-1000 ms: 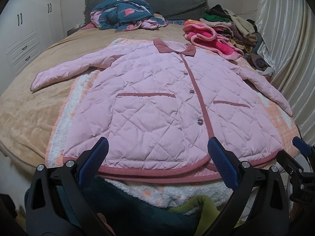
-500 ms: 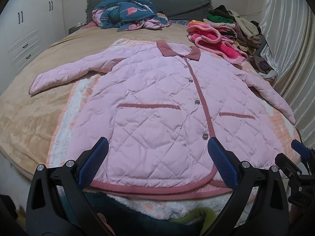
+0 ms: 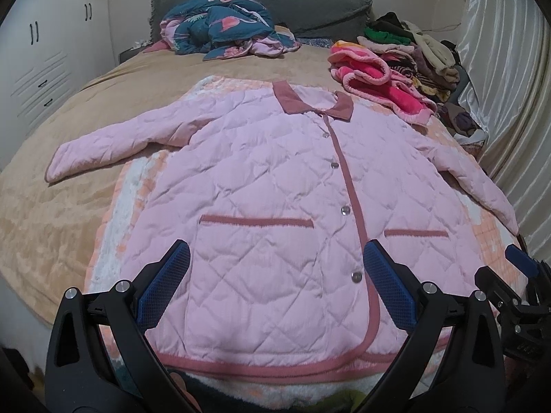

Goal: Fold large clothes
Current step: 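Move both tools toward the jacket, right tool reaching its sleeve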

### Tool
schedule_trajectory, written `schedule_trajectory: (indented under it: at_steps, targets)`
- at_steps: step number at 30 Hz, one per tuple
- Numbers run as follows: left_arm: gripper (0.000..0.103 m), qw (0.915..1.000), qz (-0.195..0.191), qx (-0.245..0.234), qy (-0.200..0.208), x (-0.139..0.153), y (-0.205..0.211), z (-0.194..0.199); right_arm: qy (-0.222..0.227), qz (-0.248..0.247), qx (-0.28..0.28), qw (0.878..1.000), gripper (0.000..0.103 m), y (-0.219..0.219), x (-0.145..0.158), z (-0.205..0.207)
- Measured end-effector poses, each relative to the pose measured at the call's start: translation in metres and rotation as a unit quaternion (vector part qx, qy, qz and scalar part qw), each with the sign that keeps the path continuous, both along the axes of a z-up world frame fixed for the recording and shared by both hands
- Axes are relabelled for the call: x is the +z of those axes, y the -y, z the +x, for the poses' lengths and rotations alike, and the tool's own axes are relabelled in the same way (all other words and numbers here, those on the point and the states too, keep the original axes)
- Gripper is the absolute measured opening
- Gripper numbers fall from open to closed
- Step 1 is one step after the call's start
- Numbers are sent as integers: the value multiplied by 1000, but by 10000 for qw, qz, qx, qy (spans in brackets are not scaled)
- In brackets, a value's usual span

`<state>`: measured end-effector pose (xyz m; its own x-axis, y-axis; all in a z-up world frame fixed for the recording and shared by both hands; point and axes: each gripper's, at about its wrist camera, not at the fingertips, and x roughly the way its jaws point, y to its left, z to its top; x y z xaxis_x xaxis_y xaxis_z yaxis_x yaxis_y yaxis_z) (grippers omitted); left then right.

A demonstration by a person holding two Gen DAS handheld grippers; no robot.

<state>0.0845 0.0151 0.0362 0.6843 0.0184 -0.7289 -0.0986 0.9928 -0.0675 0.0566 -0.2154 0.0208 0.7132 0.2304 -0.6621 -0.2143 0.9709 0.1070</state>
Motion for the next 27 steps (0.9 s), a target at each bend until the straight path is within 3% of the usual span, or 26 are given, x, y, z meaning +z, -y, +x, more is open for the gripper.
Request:
schedule_trajectory:
  at_steps: [15, 27]
  targets:
    - [94, 9999, -27, -127, 15, 19, 15, 50, -3, 337, -69, 9994, 99, 11, 18, 51]
    - [94, 9996, 112, -277, 5, 46, 43, 105, 215, 446, -434, 9978, 99, 37, 43, 91]
